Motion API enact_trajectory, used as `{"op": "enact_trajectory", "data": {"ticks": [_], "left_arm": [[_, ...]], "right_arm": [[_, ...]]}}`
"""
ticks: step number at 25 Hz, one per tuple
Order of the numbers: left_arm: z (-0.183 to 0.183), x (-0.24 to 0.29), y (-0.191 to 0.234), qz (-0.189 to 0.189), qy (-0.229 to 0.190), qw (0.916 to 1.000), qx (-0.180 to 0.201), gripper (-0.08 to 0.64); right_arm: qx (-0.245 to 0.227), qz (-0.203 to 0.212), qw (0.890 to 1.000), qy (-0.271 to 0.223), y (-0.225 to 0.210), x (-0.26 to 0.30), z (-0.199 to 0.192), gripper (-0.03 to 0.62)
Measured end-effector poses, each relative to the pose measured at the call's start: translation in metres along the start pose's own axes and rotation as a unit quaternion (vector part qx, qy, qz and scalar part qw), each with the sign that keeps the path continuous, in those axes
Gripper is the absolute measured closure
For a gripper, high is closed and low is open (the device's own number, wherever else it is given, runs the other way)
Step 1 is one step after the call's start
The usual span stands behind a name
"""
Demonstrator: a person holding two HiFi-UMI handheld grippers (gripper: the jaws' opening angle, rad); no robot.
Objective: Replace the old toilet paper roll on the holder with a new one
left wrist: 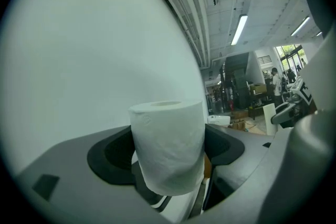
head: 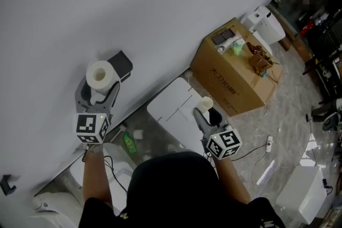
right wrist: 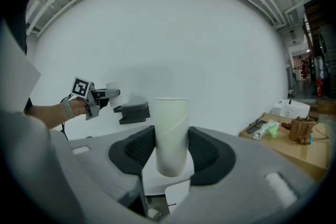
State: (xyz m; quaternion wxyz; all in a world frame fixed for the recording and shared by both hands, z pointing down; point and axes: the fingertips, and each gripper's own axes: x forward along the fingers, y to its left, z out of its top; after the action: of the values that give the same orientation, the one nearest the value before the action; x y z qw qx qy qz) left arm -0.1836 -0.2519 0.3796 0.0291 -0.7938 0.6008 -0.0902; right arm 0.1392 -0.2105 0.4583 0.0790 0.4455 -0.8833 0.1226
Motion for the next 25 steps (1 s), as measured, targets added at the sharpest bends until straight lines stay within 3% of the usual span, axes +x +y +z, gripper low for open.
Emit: {"op": "enact_trajectory", "data": {"ticks": [10,19,25], "left_arm": [[-0.007,0.039,0.019,-0.01,0.011,0.9999,0.001,0.16],[-0.019,0.053,0.031,-0.009,0.019,0.9998,0.003,0.16],[-0.025,0.056,0.028,-0.013,0.023,0.999,0.035,0.16]], "right_arm": [[0.009,-0.053,0.999,0.0,-0.015,-0.023,-0.003,0.4],[0.012,-0.074,0.997,0.001,-0.015,-0.035,-0.006,0.4],[0.012,-0.072,0.997,0.001,-0.011,-0.032,-0.007,0.4]]}}
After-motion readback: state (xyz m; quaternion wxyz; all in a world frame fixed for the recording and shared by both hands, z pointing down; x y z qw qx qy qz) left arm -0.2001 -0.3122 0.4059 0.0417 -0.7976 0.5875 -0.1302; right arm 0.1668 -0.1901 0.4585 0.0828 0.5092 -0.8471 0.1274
